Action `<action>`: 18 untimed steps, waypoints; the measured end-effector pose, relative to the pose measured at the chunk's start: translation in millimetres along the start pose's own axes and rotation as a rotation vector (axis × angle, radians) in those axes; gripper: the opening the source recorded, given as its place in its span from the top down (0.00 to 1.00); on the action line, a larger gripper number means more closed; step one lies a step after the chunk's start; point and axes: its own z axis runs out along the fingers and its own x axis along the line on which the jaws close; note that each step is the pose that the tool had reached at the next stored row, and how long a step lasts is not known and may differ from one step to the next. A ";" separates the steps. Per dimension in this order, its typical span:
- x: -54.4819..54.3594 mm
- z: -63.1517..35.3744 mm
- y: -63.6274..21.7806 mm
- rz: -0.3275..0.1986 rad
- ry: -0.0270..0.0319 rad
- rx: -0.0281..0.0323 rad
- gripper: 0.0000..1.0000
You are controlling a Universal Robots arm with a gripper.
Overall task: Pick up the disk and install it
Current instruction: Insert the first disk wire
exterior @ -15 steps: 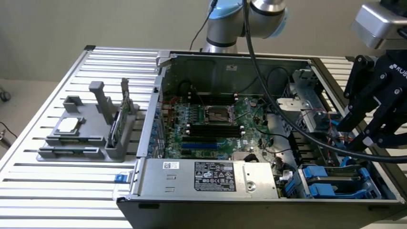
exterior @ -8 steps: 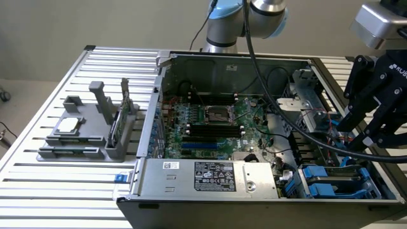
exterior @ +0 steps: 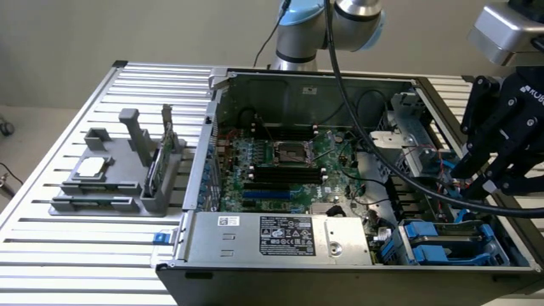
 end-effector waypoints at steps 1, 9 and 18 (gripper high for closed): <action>0.0 0.0 0.0 0.000 0.0001 0.0000 0.68; -0.1 11.8 -1.5 0.000 0.0001 0.0000 0.87; -0.1 28.1 -2.6 0.000 0.0047 0.0000 0.87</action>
